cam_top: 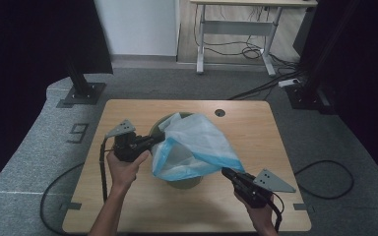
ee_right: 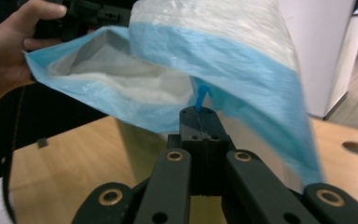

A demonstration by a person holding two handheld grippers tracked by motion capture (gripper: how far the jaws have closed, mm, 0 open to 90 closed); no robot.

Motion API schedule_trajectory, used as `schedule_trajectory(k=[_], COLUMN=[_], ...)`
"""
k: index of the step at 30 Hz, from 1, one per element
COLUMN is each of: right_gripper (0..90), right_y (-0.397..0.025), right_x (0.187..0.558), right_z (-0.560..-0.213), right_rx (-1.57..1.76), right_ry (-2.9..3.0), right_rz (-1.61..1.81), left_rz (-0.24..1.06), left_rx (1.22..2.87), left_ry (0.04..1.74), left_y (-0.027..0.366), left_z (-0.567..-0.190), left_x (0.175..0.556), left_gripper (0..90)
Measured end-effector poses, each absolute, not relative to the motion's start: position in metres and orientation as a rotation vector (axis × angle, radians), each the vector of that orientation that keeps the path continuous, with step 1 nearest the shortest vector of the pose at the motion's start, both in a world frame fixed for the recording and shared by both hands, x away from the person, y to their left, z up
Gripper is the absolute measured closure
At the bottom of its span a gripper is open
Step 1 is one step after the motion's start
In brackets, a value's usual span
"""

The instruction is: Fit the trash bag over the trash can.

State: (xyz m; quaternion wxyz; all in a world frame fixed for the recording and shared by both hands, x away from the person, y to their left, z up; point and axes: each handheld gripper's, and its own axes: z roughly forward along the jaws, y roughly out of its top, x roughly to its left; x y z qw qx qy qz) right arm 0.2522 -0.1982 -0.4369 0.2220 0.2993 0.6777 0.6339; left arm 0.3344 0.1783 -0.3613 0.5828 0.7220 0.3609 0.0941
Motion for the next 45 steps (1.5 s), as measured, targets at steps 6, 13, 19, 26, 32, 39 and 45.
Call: schedule_trajectory(k=[6, 13, 19, 26, 32, 39, 45], right_gripper=[89.2, 89.2, 89.2, 89.2, 89.2, 61.5, 51.9], right_y=[-0.195, -0.183, -0.178, -0.185, -0.183, -0.181, -0.194], right_x=[0.25, 0.246, 0.252, 0.269, 0.272, 0.238, 0.207], right_z=[-0.45, -0.471, -0.487, -0.501, -0.506, -0.489, -0.467], right_rx=[0.842, 0.828, 0.856, 0.908, 0.911, 0.868, 0.844], right_ry=[1.953, 2.048, 2.1, 2.122, 2.146, 2.108, 2.059], right_rz=[1.747, 1.72, 1.696, 1.638, 1.614, 1.569, 1.654], left_rz=[0.227, 0.258, 0.263, 0.257, 0.268, 0.279, 0.283], left_rx=[1.686, 1.699, 1.692, 1.666, 1.662, 1.655, 1.646], left_ry=[0.864, 0.894, 0.926, 0.955, 0.954, 0.93, 0.925], left_y=[0.191, 0.204, 0.212, 0.218, 0.221, 0.224, 0.224], left_z=[-0.368, -0.379, -0.389, -0.398, -0.396, -0.39, -0.388], left_x=[0.332, 0.325, 0.328, 0.337, 0.334, 0.329, 0.328], left_gripper=[90.0, 90.0, 90.0, 90.0, 90.0, 90.0, 90.0])
